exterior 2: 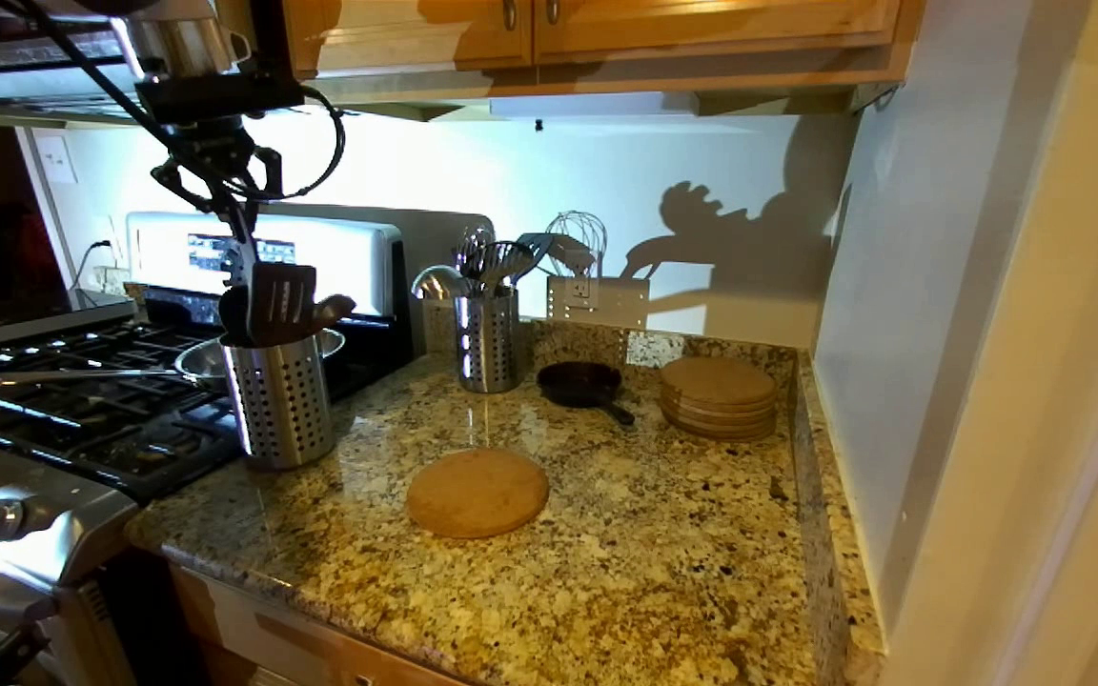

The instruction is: Pick the spatula and put it in the utensil rack

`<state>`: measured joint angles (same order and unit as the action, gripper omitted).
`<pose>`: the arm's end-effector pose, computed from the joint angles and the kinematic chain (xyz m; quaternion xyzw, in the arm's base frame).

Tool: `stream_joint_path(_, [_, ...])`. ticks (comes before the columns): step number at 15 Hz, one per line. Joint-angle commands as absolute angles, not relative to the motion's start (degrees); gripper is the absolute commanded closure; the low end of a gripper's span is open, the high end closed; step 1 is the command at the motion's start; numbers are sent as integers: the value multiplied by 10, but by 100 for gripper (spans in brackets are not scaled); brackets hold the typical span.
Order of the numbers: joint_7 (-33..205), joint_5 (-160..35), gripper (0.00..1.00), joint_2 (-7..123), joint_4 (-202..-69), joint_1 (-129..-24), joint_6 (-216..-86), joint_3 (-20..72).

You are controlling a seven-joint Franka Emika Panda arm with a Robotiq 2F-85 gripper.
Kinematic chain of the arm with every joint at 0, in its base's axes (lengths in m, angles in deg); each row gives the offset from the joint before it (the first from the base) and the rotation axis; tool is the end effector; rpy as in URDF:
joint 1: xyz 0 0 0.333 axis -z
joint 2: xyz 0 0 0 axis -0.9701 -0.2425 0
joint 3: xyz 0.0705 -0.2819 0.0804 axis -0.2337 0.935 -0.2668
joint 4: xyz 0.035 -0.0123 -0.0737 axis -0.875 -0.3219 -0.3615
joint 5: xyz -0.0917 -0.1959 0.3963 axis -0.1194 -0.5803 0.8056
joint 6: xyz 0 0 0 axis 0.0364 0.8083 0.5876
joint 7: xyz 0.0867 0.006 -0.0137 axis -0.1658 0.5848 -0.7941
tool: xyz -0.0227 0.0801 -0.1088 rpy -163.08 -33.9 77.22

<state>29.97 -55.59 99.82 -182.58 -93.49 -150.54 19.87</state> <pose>0.4833 0.1755 0.4358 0.8128 0.5556 0.1728 0.0268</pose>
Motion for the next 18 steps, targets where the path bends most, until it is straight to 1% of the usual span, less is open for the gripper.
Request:
stream_joint_path(1, [296,-547,94,976,-1846,-939,-1555,197])
stream_joint_path(4, [299,-553,93,958,-1851,-935,-1569,192])
stream_joint_path(5, [298,-554,63,952,-1853,-935,-1571,191])
stream_joint_path(6, [297,-553,62,949,-1853,-935,-1571,190])
stream_joint_path(8, [293,-555,51,948,-1849,-935,-1564,188])
stream_joint_path(15, [275,-564,4,1017,-1821,-937,-1517,185])
stream_joint_path(17, [281,-566,0,1042,-1807,-935,-1478,188])
stream_joint_path(18, [282,-565,0,1052,-1799,-935,-1458,190])
